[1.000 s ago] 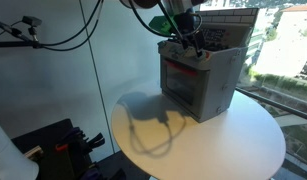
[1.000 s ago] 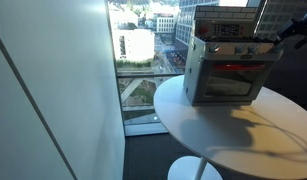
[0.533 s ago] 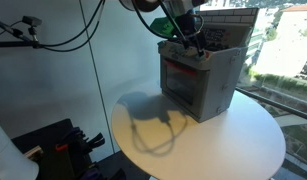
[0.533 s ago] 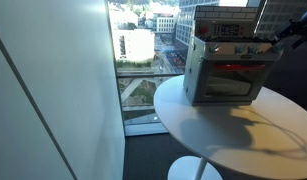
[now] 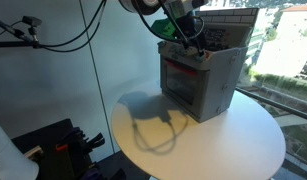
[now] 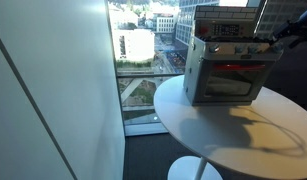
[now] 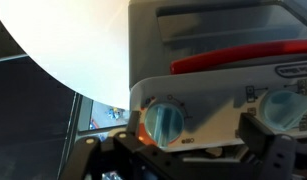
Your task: Twist the knob on the stove
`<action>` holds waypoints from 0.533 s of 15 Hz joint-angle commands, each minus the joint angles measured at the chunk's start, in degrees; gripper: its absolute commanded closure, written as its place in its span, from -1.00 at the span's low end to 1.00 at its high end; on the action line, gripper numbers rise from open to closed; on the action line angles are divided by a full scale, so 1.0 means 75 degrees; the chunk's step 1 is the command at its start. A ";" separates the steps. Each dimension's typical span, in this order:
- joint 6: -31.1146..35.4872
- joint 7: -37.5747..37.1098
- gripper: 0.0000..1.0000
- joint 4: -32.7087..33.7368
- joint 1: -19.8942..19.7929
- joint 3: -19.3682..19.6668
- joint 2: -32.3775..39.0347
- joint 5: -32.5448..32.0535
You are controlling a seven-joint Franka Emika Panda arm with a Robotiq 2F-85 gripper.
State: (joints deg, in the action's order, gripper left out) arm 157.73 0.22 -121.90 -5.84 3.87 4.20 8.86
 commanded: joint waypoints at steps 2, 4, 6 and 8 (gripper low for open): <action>0.0249 0.0409 -1.00 0.0053 -0.0006 -0.0065 0.0069 0.0386; 0.0304 0.0467 -1.00 0.0058 -0.0007 -0.0086 0.0080 0.0437; 0.0359 0.0509 -1.00 0.0062 -0.0011 -0.0104 0.0088 0.0493; 0.0430 0.0612 -1.00 0.0062 -0.0047 -0.0145 0.0100 0.0596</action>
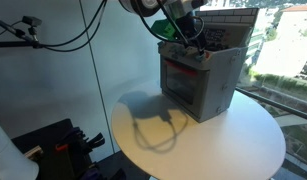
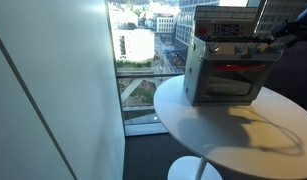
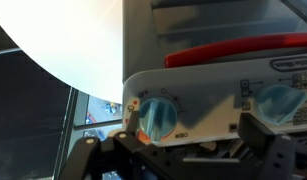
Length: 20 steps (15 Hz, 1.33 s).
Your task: Twist the knob on the stove
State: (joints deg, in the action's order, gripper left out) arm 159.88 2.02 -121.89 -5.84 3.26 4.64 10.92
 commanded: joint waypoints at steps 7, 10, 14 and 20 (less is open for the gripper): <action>0.0209 0.0605 -1.00 0.0084 -0.0056 -0.0070 0.0075 0.0598; 0.0207 0.0731 -1.00 0.0098 -0.0058 -0.0074 0.0090 0.0732; 0.0212 0.0856 -1.00 0.0126 -0.0058 -0.0072 0.0121 0.0871; 0.0211 0.0924 -0.03 0.0149 -0.0060 -0.0061 0.0143 0.0991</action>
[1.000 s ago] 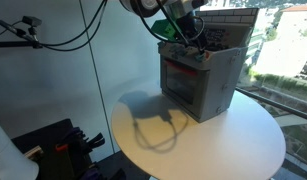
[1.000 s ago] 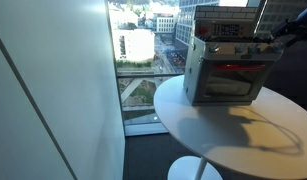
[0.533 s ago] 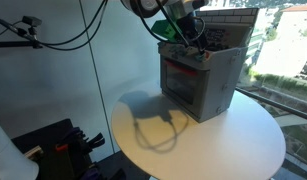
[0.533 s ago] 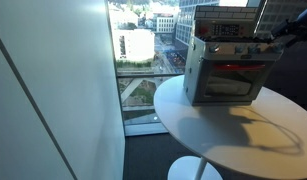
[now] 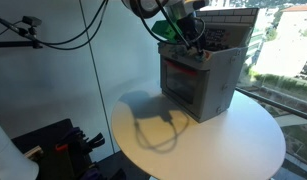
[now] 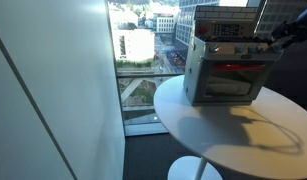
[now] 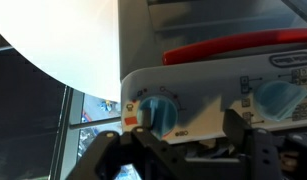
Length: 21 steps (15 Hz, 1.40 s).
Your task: Twist the knob on the stove
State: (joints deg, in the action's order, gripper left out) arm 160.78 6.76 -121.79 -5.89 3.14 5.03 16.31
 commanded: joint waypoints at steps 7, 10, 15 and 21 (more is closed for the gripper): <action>0.0085 0.0242 0.90 0.0126 -0.0224 -0.0008 0.0060 0.0265; 0.0087 0.0119 0.87 0.0112 -0.0232 0.0000 0.0041 0.0231; 0.0029 -0.0326 0.87 0.0109 -0.0233 0.0034 0.0001 0.0364; 0.0041 -0.1588 0.88 0.0178 -0.0216 0.0116 0.0010 0.0889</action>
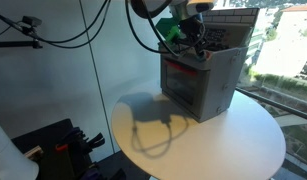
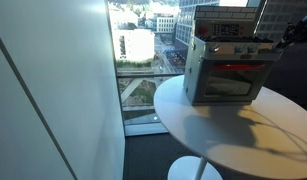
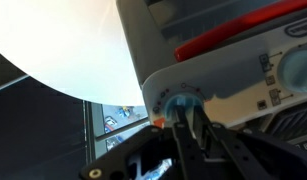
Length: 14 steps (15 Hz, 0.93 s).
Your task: Twist the knob on the stove
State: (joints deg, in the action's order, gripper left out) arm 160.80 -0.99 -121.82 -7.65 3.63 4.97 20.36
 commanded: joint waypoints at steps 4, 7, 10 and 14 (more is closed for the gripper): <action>0.0166 -0.1226 0.89 0.0192 0.0021 0.0047 0.0037 0.0912; 0.0262 -0.1541 0.89 0.0196 -0.0017 -0.0009 0.0048 0.1434; 0.0367 -0.1764 0.89 0.0195 -0.0005 -0.0017 0.0060 0.1976; 0.0555 -0.2014 0.90 0.0197 0.0018 -0.0059 0.0064 0.2790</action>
State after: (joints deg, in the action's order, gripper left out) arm 161.98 -13.82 -122.03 -7.54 3.59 5.12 37.11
